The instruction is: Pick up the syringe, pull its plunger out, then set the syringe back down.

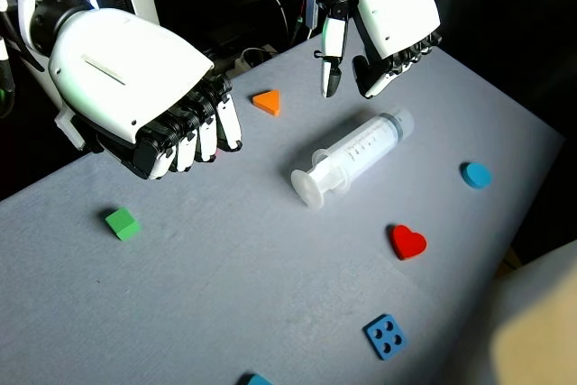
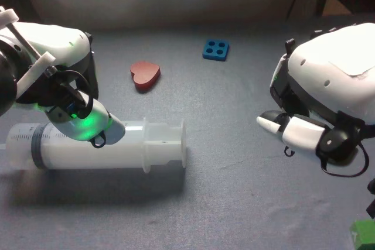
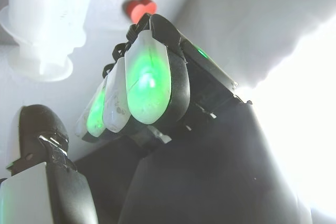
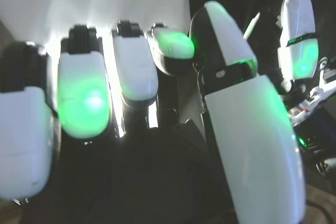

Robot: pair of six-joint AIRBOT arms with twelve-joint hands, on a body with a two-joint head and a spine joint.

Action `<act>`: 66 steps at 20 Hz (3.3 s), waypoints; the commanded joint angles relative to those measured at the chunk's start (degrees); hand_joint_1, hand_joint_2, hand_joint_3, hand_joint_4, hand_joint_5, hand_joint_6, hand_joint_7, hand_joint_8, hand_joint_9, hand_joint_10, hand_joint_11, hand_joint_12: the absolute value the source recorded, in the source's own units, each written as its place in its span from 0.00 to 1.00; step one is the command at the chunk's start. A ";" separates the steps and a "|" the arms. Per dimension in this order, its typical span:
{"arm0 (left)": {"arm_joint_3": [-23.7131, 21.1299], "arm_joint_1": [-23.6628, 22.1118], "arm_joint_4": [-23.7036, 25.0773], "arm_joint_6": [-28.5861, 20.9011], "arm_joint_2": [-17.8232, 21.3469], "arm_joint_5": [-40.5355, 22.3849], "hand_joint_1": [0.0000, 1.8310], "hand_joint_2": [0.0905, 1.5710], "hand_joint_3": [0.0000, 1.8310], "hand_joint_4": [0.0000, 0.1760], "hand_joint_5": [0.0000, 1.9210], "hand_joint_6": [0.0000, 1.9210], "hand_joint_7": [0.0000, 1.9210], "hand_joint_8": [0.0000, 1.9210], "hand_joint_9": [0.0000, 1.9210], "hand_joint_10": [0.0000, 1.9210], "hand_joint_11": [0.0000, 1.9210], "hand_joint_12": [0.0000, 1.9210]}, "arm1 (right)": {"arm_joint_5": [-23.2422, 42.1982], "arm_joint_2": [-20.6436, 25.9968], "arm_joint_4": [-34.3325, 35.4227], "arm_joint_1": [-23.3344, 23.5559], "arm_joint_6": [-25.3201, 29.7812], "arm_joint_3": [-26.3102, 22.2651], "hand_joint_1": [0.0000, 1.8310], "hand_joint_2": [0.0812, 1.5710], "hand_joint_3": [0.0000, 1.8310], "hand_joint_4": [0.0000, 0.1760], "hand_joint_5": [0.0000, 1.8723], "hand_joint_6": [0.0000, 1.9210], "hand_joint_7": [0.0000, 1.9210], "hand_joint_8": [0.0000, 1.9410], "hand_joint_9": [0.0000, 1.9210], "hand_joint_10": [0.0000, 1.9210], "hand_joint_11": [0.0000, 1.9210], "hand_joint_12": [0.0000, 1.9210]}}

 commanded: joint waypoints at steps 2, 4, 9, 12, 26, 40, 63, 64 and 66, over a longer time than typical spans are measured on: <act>-0.31 -0.54 4.08 0.08 -0.14 0.09 0.05 0.61 0.02 0.00 0.02 0.01 0.00 0.00 0.00 0.00 0.00 0.08 | 2.72 0.07 -5.94 0.32 1.75 -0.15 0.09 0.51 0.04 0.00 0.00 0.00 0.00 0.00 0.00 0.00 0.00 0.04; -0.37 -0.51 4.08 0.08 -0.13 0.09 0.04 0.63 0.00 0.00 0.02 0.00 0.00 0.00 0.00 0.00 0.00 0.08 | 2.55 0.07 -5.94 0.28 3.11 -0.07 0.09 0.53 0.01 0.00 0.00 0.00 0.00 0.00 0.00 0.00 0.01 0.00; -0.37 -0.55 4.10 0.08 -0.13 0.05 0.04 0.64 0.00 0.00 0.01 0.01 0.00 0.00 0.00 0.00 0.01 0.00 | 1.72 0.35 -5.95 -0.12 5.92 -0.08 0.08 0.54 0.01 0.00 0.00 0.00 0.00 0.00 0.00 0.00 0.02 0.01; -0.47 -0.49 4.29 0.09 -0.11 -0.10 0.04 0.63 0.00 0.00 0.02 0.01 0.00 0.00 0.00 0.00 0.02 0.01 | 1.72 0.33 -6.01 -0.16 7.35 -0.07 0.07 0.54 0.00 0.00 0.00 0.00 0.00 0.00 0.00 0.00 0.03 0.02; -0.95 3.19 5.03 -3.23 -0.19 -1.94 0.39 0.61 0.00 0.00 0.00 0.00 0.00 0.00 0.00 0.00 0.01 0.02 | -0.67 0.77 -19.62 -3.17 26.36 2.03 0.10 0.56 0.00 0.00 0.00 0.00 0.00 0.00 0.00 0.00 0.01 0.02; 2.59 11.04 7.49 -12.74 -4.86 -2.17 0.42 0.62 0.01 0.00 0.00 0.00 0.00 0.00 0.00 0.00 0.00 0.05 | -3.04 1.90 -27.05 -7.11 38.48 5.93 0.11 0.55 0.00 0.00 0.00 0.00 0.00 0.00 0.00 0.00 0.01 0.00; 8.92 19.67 11.42 -22.22 -11.57 -3.95 0.49 0.59 0.00 0.00 0.02 0.00 0.02 0.00 0.02 0.00 0.00 0.14 | -0.61 2.14 -32.46 -11.33 41.13 7.23 0.11 0.58 0.00 0.00 0.00 0.00 0.00 0.00 0.00 0.00 0.00 0.11; 9.44 19.80 11.42 -22.22 -11.94 -3.95 0.49 0.58 0.00 0.00 0.02 0.00 0.02 0.00 0.02 0.00 0.00 0.14 | -0.61 2.14 -32.47 -11.37 41.13 7.23 0.11 0.58 0.00 0.00 0.00 0.00 0.00 0.00 0.00 0.00 0.00 0.09; 10.11 19.96 11.42 -22.22 -12.50 -3.95 0.48 0.59 0.00 0.00 0.01 0.00 0.01 0.00 0.01 0.00 0.00 0.15 | -0.59 2.14 -32.51 -11.42 41.13 7.23 0.11 0.58 0.00 0.00 0.00 0.00 0.00 0.00 0.00 0.00 0.00 0.08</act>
